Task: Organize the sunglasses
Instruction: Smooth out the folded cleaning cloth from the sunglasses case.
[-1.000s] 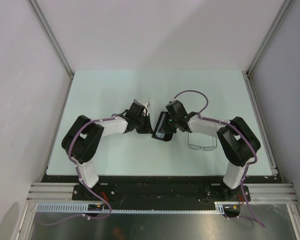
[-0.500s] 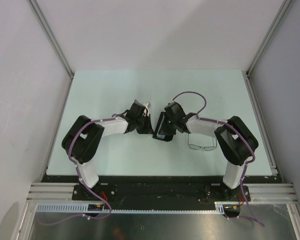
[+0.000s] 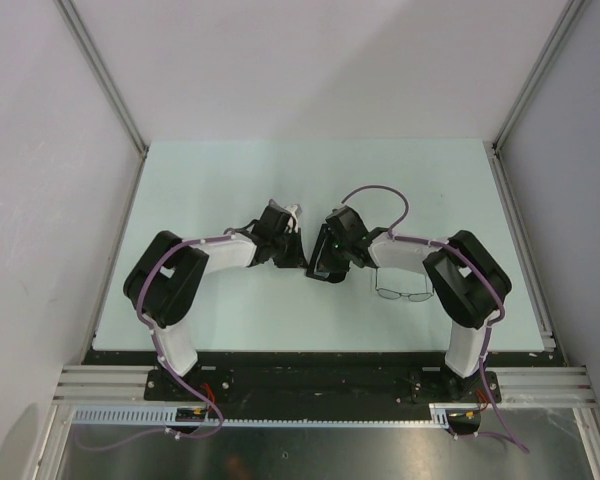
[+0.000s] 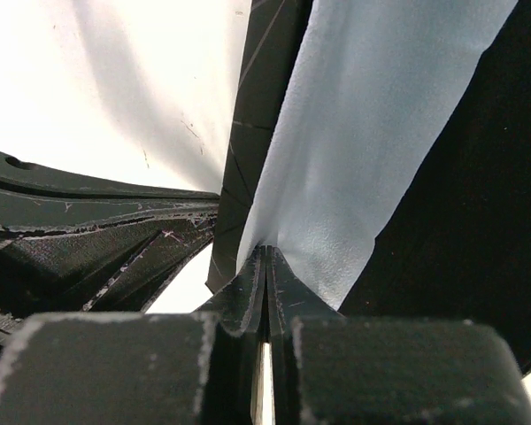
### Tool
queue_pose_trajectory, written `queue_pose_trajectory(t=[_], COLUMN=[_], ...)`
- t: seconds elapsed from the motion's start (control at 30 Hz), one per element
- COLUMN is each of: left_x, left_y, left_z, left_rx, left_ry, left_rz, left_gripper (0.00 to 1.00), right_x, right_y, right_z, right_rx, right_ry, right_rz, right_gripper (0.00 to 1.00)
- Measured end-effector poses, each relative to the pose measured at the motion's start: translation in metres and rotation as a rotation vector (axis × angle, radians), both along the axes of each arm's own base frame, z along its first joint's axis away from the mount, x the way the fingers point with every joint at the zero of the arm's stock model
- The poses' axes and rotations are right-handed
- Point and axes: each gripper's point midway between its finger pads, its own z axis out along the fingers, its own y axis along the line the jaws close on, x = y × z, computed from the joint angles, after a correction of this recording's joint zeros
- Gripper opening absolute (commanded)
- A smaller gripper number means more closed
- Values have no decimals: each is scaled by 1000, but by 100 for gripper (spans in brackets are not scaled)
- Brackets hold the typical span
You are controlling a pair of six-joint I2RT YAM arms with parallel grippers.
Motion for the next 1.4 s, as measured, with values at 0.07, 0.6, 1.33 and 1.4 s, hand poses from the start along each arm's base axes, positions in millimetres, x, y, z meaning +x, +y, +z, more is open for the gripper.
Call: queue_pose_trajectory(t=[0.07,0.6,1.33,1.4], left_x=[0,0,0,0], left_y=[0,0,-1,-1], left_z=[0,0,0,1], left_rx=[0,0,-7,-8], left_ry=[0,0,9,10], left_rz=[0,0,14,15], left_gripper=[9,10,11,11], right_x=[0,6,30,30], right_y=[0,-4,-28,-28], right_z=[0,-4,50,44], right_rx=[1,-4,72,72], right_ry=[-2,-4,-58,-34], right_rz=[1,-6,-144,-163], right_gripper=[0,21,0,0])
